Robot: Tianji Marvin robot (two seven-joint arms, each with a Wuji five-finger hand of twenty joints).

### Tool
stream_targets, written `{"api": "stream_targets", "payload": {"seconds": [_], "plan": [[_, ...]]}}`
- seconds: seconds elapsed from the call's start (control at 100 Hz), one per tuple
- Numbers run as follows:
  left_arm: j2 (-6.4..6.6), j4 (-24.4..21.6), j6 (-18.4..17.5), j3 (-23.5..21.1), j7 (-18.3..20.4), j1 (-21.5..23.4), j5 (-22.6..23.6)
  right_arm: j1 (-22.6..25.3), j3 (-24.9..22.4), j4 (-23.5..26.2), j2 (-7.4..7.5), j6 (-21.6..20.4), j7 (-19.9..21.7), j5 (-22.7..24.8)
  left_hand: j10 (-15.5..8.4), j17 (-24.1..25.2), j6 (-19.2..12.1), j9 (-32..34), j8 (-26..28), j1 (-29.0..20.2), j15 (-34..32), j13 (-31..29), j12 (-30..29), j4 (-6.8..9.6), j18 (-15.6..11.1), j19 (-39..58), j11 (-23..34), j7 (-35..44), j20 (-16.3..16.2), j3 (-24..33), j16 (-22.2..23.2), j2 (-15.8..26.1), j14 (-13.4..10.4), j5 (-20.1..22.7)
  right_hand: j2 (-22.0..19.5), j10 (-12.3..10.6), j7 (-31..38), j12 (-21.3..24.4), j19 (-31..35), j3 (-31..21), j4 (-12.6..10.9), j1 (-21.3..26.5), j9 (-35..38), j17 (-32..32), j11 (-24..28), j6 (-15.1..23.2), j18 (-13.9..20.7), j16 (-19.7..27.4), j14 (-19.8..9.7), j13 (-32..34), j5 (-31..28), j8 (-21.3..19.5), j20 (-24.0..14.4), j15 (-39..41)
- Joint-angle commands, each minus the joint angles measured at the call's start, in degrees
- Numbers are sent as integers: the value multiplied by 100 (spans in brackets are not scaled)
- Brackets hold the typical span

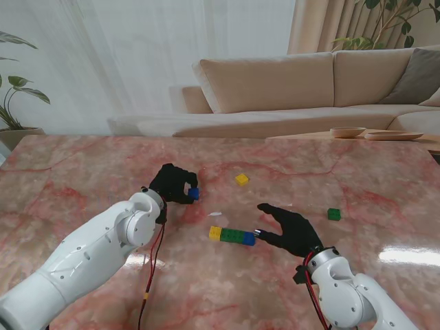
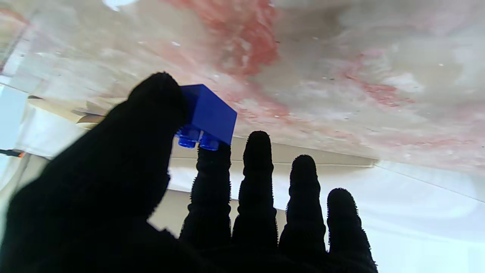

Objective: Build a two-level staggered structure with toy bricks

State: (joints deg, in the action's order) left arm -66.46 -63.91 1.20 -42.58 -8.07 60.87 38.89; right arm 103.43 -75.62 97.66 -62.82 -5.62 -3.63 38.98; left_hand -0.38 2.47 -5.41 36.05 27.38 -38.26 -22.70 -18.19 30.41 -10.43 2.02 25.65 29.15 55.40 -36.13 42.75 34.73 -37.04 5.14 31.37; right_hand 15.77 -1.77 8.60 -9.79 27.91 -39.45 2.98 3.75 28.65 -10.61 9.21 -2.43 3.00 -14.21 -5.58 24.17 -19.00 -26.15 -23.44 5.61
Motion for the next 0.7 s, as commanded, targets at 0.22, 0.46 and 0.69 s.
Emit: {"api": "stream_targets", "payload": {"seconds": [0.22, 0.46, 0.69], "plan": [[107, -772, -55, -128, 319, 507, 41, 98, -19, 36, -17, 21, 44, -9, -99, 44, -553, 188, 195, -61, 269, -184, 55, 4, 103, 158, -178, 268, 188, 421, -89, 161, 63, 533, 39, -87, 50, -81, 98, -45, -87, 55, 24, 2, 30, 115, 85, 35, -1, 12, -126, 85, 67, 6], [160, -1014, -295, -20, 386, 614, 195, 188, -71, 165, -16, 41, 76, -23, -97, 49, -535, 194, 248, -43, 322, -205, 69, 1, 107, 167, -239, 162, 231, 401, -86, 111, 55, 532, 38, -96, 55, -85, 99, -43, -85, 58, 35, 0, 35, 113, 87, 34, 2, 15, -135, 84, 66, 8], [150, -1104, -396, 207, 465, 565, 158, 253, -114, 235, -23, 65, 65, -37, -99, 63, -505, 150, 281, -2, 370, -172, 74, -8, 96, 118, -288, 60, 282, 342, -85, 95, 51, 498, 43, -95, 51, -88, 99, -46, -85, 63, 30, 1, 33, 102, 84, 32, 10, 16, -125, 87, 64, 9]]}}
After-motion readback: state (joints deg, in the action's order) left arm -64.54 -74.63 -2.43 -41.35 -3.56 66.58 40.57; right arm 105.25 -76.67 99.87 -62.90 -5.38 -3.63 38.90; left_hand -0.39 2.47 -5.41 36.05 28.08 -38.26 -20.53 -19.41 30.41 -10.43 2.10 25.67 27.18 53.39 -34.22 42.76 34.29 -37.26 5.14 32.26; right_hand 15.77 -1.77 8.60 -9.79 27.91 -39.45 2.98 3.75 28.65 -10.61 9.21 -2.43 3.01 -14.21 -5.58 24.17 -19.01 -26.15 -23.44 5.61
